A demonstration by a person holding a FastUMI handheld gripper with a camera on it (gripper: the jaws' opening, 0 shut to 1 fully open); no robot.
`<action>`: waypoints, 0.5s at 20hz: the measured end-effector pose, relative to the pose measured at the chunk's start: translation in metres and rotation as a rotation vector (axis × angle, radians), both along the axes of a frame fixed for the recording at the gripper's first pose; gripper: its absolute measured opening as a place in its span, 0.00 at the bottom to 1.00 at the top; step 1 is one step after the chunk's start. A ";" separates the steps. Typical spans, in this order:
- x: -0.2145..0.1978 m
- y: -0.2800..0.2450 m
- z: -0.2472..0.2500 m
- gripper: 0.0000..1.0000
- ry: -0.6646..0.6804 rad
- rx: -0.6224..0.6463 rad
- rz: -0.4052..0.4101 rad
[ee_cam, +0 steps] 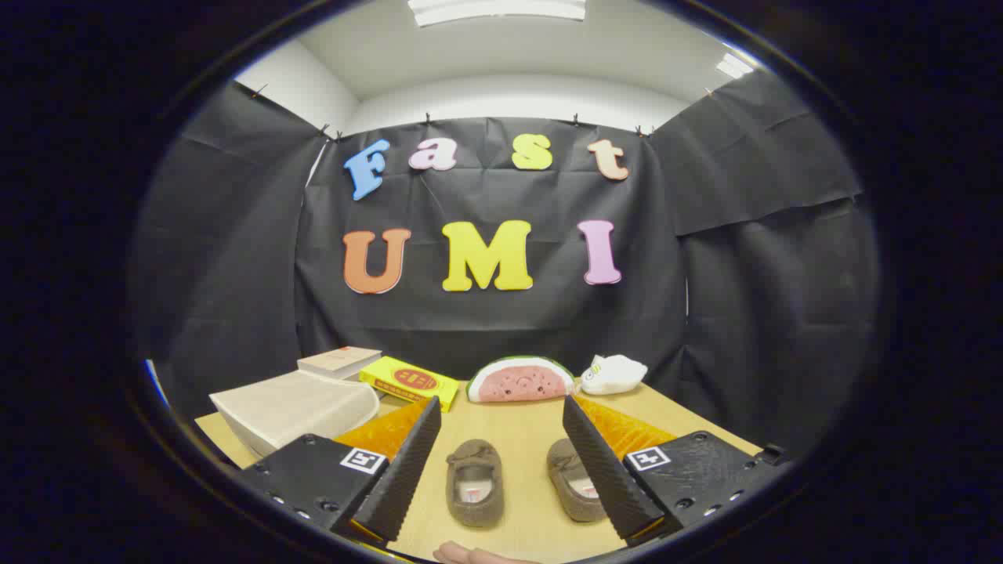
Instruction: Open the storage box then place both shoes into the box .Put the left shoe in first, then the right shoe, with the right side of both shoes facing outward in a uniform manner.
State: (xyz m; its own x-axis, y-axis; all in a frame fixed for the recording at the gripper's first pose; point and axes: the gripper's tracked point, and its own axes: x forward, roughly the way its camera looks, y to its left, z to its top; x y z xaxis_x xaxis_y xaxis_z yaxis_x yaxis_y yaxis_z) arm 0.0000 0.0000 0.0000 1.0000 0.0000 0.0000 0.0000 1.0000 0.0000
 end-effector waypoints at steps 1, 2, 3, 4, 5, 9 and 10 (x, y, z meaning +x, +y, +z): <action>0.002 0.004 -0.003 0.95 0.007 0.001 0.007; 0.005 0.007 -0.006 0.95 0.014 0.000 0.013; 0.007 0.009 -0.010 0.95 0.020 -0.001 0.016; 0.009 0.012 -0.013 0.95 0.031 -0.003 0.018; 0.011 0.014 -0.017 0.95 0.042 -0.006 0.023; 0.014 0.019 -0.023 0.95 0.052 -0.009 0.031; 0.015 0.020 -0.024 0.95 0.054 -0.010 0.033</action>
